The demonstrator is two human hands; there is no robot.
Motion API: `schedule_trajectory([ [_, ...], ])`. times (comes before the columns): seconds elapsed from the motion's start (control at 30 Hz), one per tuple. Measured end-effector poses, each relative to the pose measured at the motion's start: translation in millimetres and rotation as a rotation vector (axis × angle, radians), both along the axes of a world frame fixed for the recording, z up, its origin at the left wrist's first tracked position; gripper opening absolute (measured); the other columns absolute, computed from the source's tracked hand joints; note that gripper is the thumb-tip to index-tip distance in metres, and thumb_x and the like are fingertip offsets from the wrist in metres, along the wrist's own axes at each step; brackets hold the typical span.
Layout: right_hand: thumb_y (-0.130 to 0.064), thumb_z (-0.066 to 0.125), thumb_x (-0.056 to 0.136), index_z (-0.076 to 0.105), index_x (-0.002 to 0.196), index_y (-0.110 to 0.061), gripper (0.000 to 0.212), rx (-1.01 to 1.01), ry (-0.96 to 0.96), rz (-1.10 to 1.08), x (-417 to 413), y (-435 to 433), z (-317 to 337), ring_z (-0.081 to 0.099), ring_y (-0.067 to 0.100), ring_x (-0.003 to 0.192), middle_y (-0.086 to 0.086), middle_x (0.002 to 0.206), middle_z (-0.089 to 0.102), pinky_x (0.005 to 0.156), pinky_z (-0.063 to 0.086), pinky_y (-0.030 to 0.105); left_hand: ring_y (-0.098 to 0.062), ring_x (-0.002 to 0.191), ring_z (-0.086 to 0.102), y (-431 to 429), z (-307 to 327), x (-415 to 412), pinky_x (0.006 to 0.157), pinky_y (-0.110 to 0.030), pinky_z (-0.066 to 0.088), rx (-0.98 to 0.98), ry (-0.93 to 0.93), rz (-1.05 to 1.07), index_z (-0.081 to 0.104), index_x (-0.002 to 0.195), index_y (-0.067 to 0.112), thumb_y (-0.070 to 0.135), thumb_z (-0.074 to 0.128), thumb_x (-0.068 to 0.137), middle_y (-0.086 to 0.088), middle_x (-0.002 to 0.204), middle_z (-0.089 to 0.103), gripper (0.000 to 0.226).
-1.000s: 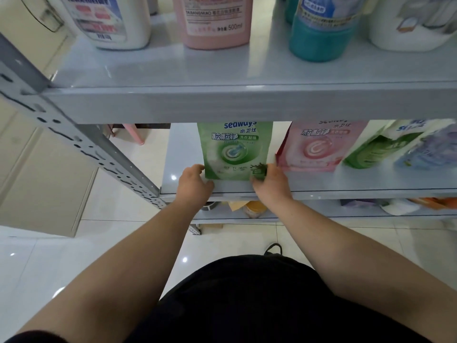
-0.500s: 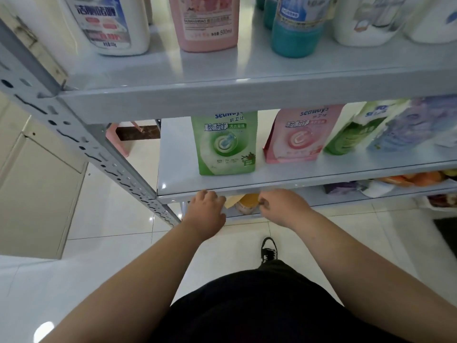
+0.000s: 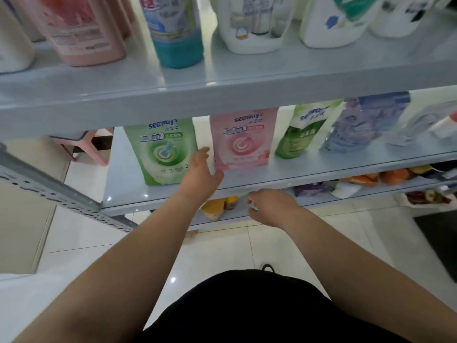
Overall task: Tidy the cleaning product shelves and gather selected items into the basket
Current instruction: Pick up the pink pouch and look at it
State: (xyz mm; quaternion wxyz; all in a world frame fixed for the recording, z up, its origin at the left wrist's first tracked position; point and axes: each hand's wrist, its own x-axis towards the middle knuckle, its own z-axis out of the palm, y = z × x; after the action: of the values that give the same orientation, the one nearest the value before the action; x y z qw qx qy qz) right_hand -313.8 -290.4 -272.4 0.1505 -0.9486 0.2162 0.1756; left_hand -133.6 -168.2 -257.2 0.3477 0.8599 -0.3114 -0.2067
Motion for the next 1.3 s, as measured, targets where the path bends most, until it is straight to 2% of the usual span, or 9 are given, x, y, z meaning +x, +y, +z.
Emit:
schedule_trajectory([
  [0.13,-0.037,0.046,0.099,0.058,0.128,-0.027,0.034,0.045,0.042,0.071,-8,-38,6,0.06,0.027,0.114,0.002,0.127,0.064,0.088,0.054,0.04,-0.027,0.125,0.056,-55,19,6,0.099,-0.046,0.052,-0.17,0.148,0.285,0.027,0.156,0.019,0.025,0.07,0.09,-0.007,0.145,0.045,0.079],
  [0.27,-0.035,0.049,0.099,0.059,0.126,-0.025,0.031,0.065,0.044,0.141,-18,-67,9,0.061,0.028,0.111,0.003,0.122,0.066,0.084,0.051,0.037,-0.028,0.102,0.065,-83,21,3,0.078,-0.031,0.046,-0.211,0.077,0.432,0.056,0.115,0.015,0.024,0.065,0.091,0.001,0.108,0.063,0.027],
  [0.4,-0.036,0.052,0.098,0.06,0.129,-0.026,0.034,0.064,0.015,0.171,-22,-88,10,0.061,0.029,0.112,0.003,0.124,0.065,0.085,0.052,0.037,-0.032,0.096,0.065,-79,17,-15,0.08,-0.038,0.05,-0.19,0.103,0.511,0.058,0.112,0.011,0.027,0.058,0.095,-0.009,0.101,0.068,0.023],
  [0.53,-0.037,0.053,0.098,0.062,0.122,-0.026,0.028,0.103,-0.032,0.143,-21,-99,9,0.062,0.027,0.105,0.002,0.118,0.067,0.078,0.051,0.036,-0.022,0.096,0.066,-56,19,-44,0.091,-0.048,0.054,-0.317,0.181,0.466,0.063,0.103,0.038,0.017,0.053,0.087,0.0,0.102,0.071,0.029],
  [0.63,-0.044,0.056,0.098,0.061,0.123,-0.028,0.03,0.139,-0.077,0.047,-19,-103,5,0.061,0.023,0.102,0.0,0.119,0.066,0.076,0.046,0.034,-0.028,0.099,0.068,-38,22,-58,0.089,-0.056,0.057,-0.325,0.197,0.483,0.063,0.113,0.027,0.021,0.05,0.089,-0.004,0.104,0.072,0.028],
  [0.83,-0.062,0.084,0.073,0.049,0.143,-0.028,0.086,0.607,-0.316,-0.29,-27,-80,8,0.056,0.004,0.12,-0.018,0.128,0.055,0.102,0.049,0.035,-0.028,0.091,0.069,5,33,-78,0.081,-0.049,0.056,-0.376,0.228,0.564,0.061,0.099,0.021,0.03,0.057,0.098,-0.004,0.095,0.072,0.01],
  [1.07,-0.049,0.097,0.053,0.06,0.124,-0.028,0.082,1.161,-0.548,-0.574,-51,-24,1,0.074,0.014,0.105,-0.006,0.114,0.077,0.078,0.061,0.03,-0.037,0.103,0.073,54,43,-109,0.09,-0.061,0.058,-0.514,0.619,0.568,0.066,0.107,0.017,0.03,0.061,0.1,-0.009,0.107,0.077,0.015],
  [1.2,-0.05,0.091,0.062,0.077,0.107,-0.038,0.048,1.144,-0.573,-0.57,-64,3,12,0.075,0.019,0.104,-0.003,0.111,0.079,0.081,0.061,0.032,-0.032,0.097,0.072,72,42,-113,0.086,-0.052,0.06,-0.536,0.666,0.576,0.063,0.1,0.014,0.025,0.063,0.102,-0.013,0.106,0.076,0.01],
  [1.3,-0.052,0.088,0.063,0.074,0.111,-0.028,0.056,1.081,-0.63,-0.654,-72,23,17,0.076,0.021,0.1,-0.001,0.108,0.08,0.086,0.062,0.042,-0.026,0.09,0.069,85,41,-116,0.074,-0.041,0.059,-0.584,0.702,0.543,0.061,0.102,0.012,0.019,0.065,0.1,-0.012,0.104,0.074,0.009],
])
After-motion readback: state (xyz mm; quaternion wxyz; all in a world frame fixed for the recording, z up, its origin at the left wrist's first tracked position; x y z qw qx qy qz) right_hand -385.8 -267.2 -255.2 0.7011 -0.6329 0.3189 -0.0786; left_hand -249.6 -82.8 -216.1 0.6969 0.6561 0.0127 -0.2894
